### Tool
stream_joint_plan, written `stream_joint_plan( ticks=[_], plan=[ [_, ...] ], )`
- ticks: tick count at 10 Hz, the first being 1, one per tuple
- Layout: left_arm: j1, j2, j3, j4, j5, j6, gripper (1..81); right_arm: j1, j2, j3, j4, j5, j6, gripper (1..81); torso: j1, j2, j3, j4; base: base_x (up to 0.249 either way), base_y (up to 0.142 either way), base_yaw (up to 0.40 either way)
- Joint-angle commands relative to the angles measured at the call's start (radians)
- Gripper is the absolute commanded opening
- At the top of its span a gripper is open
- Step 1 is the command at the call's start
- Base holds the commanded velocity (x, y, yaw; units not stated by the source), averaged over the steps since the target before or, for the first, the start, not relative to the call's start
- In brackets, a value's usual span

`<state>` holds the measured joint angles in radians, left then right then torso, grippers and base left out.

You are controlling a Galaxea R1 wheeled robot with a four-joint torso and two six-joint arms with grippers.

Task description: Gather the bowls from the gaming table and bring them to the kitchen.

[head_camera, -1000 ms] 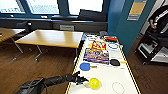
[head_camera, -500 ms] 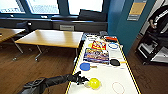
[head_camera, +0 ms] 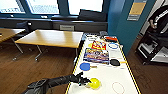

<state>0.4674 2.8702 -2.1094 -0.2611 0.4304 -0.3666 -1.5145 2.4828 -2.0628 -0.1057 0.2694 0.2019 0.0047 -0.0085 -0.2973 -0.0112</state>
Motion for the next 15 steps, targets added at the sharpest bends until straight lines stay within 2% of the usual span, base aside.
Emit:
stream_joint_plan(
  ticks=[1,4,5,6,8,10,12,14,15],
  plan=[
    [-0.140,0.005,0.012,-0.004,0.042,0.002,81.1,0.018,-0.039,0.024,-0.022,-0.048,-0.004,1.0,0.000,0.000,0.000,0.000,0.000,0.000,0.000],
    [-0.131,0.023,-0.021,0.009,0.042,-0.002,81.1,0.024,-0.040,0.027,-0.021,-0.050,-0.004,1.0,0.000,0.000,0.000,0.000,0.000,0.000,0.000],
    [-0.131,0.038,-0.046,0.011,0.048,-0.053,81.1,0.026,-0.040,0.027,-0.020,-0.048,-0.003,1.0,0.000,0.000,0.000,0.000,0.000,0.000,0.000],
    [-0.131,0.060,-0.072,0.017,0.050,-0.080,81.1,0.026,-0.040,0.027,-0.020,-0.048,-0.002,1.0,0.000,0.000,0.000,0.000,0.000,0.000,0.000],
    [-0.129,0.097,-0.132,0.019,0.077,-0.081,81.1,0.026,-0.040,0.024,-0.020,-0.048,-0.002,1.0,0.000,0.000,0.000,0.000,0.000,0.000,0.000],
    [-0.117,0.129,-0.179,0.042,0.091,-0.081,81.1,0.029,-0.039,0.023,-0.020,-0.050,-0.001,1.0,0.000,0.000,0.000,0.000,0.000,0.000,0.000],
    [-0.109,0.143,-0.195,0.060,0.091,-0.081,81.1,0.030,-0.039,0.023,-0.019,-0.050,-0.001,1.0,0.000,0.000,0.000,0.000,0.000,0.000,0.000],
    [-0.098,0.147,-0.202,0.062,0.091,-0.081,81.1,0.032,-0.037,0.021,-0.019,-0.050,0.001,1.0,0.000,0.000,0.000,0.000,0.000,0.000,0.000],
    [-0.092,0.150,-0.209,0.080,0.091,-0.081,81.1,0.032,-0.037,0.017,-0.019,-0.050,0.004,1.0,0.000,0.000,0.000,0.000,0.000,0.000,0.000]
  ],
)
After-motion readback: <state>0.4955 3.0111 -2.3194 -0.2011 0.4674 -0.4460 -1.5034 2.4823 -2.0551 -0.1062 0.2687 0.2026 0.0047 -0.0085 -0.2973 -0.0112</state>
